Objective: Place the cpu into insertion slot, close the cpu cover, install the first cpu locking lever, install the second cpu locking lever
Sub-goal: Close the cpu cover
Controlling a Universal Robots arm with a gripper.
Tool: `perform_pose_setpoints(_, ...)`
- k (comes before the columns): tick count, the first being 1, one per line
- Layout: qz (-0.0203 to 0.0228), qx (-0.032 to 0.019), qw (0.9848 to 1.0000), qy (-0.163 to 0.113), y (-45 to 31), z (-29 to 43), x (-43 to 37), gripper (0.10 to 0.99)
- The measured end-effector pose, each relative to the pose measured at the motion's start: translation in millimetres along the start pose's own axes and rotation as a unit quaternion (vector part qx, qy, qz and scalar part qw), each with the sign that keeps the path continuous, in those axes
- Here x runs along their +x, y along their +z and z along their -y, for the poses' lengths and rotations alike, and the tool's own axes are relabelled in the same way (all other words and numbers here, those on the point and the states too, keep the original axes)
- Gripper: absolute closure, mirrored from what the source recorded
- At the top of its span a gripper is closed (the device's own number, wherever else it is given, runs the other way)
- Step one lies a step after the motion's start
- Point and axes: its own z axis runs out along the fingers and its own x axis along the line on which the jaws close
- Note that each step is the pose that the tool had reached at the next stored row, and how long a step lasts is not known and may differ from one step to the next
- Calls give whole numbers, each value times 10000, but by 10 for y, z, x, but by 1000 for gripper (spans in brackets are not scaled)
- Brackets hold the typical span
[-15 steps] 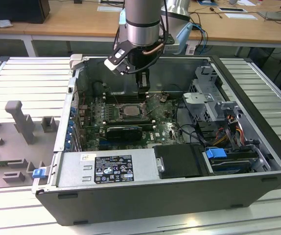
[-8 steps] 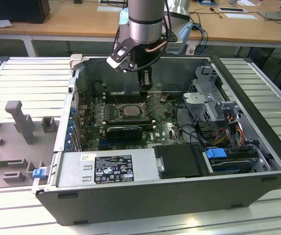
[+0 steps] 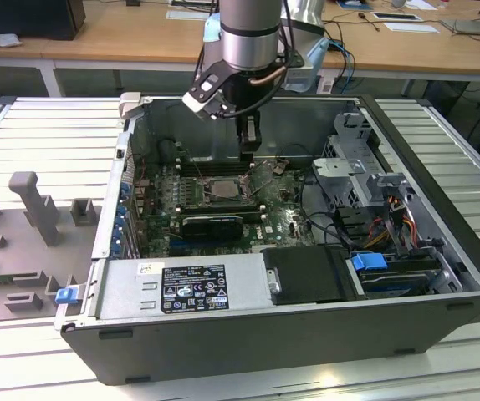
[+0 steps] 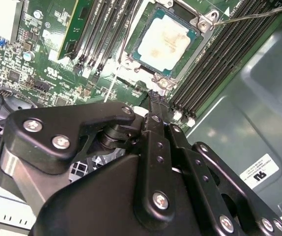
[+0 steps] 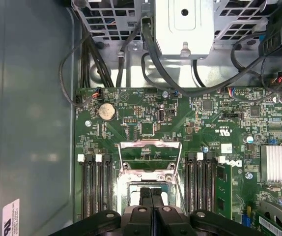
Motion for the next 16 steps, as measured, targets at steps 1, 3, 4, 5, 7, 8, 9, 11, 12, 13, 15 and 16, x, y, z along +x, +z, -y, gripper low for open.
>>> perform_pose_setpoints(1, 0, 0, 10000, 0, -11, -1, 1, 980)
perform_pose_setpoints(3, 0, 0, 10000, -1, -38, -3, 4, 980)
perform_pose_setpoints(4, 0, 0, 10000, -1, -45, -4, 5, 980)
perform_pose_setpoints(5, 0, 0, 10000, 1, -54, -7, 7, 980)
perform_pose_setpoints(7, 0, 0, 10000, 0, -78, -11, 9, 980)
perform_pose_setpoints(8, 1, 0, 10000, 0, -91, -12, 10, 980)
perform_pose_setpoints(9, 1, 0, 10000, 0, -100, -14, 11, 980)
perform_pose_setpoints(11, 1, 0, 10000, 0, -119, -17, 12, 980)
perform_pose_setpoints(12, 1, 0, 10000, 0, -126, -18, 12, 980)
perform_pose_setpoints(13, 0, 0, 10000, 0, -140, -21, 13, 980)
perform_pose_setpoints(15, 1, 0, 10000, 0, -160, -26, 15, 980)
perform_pose_setpoints(16, 1, 0, 10000, -1, -166, -28, 15, 980)
